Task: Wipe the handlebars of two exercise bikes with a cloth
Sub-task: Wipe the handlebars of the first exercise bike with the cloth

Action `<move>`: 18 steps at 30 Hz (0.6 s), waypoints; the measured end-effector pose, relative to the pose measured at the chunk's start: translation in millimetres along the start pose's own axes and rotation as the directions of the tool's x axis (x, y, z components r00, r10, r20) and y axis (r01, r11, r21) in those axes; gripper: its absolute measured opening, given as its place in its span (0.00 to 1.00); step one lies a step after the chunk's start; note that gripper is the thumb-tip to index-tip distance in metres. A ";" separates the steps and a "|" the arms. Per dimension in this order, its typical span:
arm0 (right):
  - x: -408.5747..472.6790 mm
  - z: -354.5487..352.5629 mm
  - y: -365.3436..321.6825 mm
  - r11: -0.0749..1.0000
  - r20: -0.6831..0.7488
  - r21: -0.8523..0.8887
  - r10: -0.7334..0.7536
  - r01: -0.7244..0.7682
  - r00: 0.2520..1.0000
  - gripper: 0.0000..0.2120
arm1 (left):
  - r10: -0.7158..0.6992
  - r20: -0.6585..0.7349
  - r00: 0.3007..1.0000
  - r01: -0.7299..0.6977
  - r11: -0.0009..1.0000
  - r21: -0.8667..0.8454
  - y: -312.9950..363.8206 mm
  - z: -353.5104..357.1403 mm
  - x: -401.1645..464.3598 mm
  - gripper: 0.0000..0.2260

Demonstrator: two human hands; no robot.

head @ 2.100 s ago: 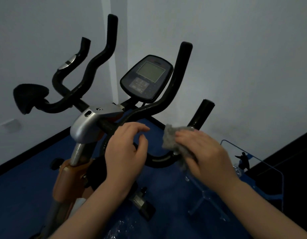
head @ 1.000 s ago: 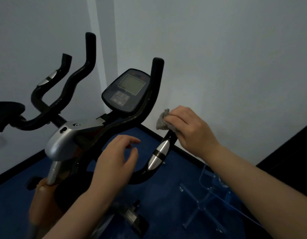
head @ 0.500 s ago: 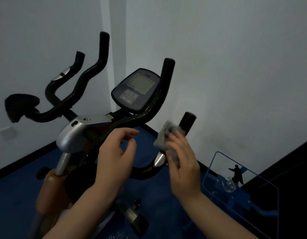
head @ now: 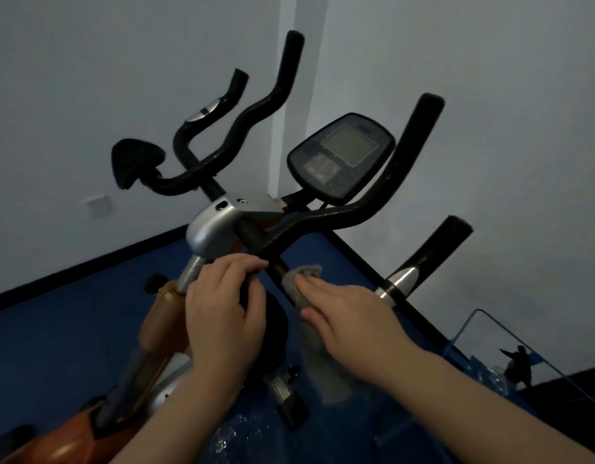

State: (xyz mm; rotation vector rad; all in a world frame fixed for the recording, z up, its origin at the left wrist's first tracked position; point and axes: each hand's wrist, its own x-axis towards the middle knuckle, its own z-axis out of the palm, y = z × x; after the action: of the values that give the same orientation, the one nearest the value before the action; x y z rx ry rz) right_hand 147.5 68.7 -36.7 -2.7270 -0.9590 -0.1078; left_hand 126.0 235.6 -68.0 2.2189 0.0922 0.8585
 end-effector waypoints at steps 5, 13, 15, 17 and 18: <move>14.0 1.3 -2.7 0.999 0.064 0.042 -0.011 0.008 0.998 0.23 | -0.066 -0.011 0.998 0.066 0.997 -0.033 -3.8 -1.8 -2.5 0.08; 48.5 4.1 -10.1 0.996 0.049 -0.022 0.086 -0.085 0.995 0.15 | -0.070 -0.019 0.997 0.069 0.996 -0.056 -3.8 0.4 -2.5 0.08; 51.3 4.2 -13.0 0.994 0.034 -0.031 0.107 -0.106 0.994 0.15 | -0.067 -0.016 0.998 0.066 0.996 -0.054 -3.9 -0.1 -2.6 0.08; 35.3 0.0 -12.2 0.996 0.042 -0.043 0.080 -0.079 0.996 0.18 | -0.070 -0.012 0.997 0.069 0.996 -0.057 -3.4 -0.6 -2.8 0.08; 26.4 -2.0 -11.3 0.995 0.056 -0.072 0.066 -0.062 0.996 0.19 | -0.071 -0.013 0.997 0.071 0.996 -0.058 -3.2 -1.0 -2.6 0.08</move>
State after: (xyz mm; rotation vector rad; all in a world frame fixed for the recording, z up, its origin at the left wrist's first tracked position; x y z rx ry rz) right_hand 161.0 92.7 -28.4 -2.8367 -0.8983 -0.0507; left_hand 124.0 237.7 -71.1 2.1429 0.1505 0.8285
